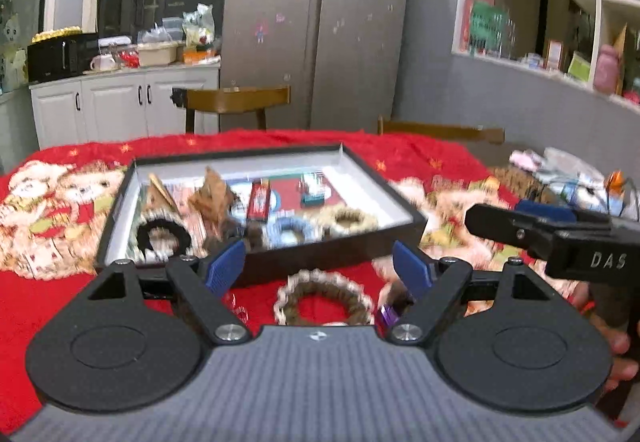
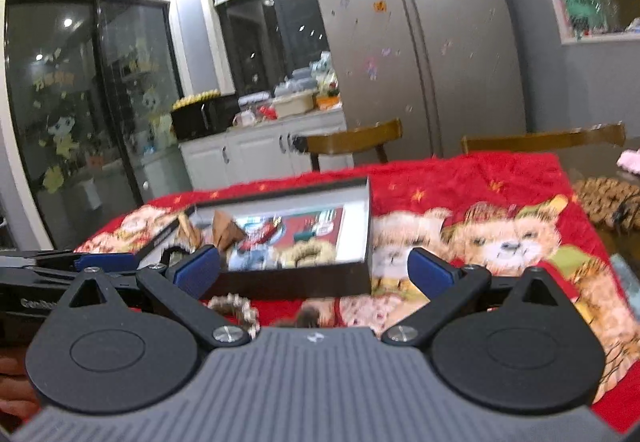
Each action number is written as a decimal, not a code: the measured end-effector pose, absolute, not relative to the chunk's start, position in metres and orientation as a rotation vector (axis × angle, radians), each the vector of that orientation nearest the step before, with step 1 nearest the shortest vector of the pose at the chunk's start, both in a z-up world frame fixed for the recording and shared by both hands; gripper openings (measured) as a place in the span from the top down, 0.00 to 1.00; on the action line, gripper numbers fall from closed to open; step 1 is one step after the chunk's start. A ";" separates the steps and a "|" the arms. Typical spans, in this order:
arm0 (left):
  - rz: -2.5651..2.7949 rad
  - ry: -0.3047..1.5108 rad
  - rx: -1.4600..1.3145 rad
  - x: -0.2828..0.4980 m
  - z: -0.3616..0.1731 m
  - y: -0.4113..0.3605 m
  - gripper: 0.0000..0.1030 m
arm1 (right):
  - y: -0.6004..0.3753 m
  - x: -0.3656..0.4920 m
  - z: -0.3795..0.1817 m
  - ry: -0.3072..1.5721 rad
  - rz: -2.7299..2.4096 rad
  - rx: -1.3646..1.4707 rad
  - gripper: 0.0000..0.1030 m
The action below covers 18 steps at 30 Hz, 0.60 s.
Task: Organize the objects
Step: 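Lift both open tools out of the box toward the remaining items, then grasp the white-and-brown crochet scrunchie with left tool while right tool grasps brown plush hair clip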
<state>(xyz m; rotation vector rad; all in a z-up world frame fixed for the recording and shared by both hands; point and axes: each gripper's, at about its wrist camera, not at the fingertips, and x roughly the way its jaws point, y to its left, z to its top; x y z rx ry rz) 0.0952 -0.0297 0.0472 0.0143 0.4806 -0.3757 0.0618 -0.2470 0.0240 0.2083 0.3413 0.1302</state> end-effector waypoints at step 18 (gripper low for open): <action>-0.300 0.608 0.041 0.130 0.001 -0.040 0.19 | -0.249 0.080 -0.015 0.528 0.234 0.261 0.06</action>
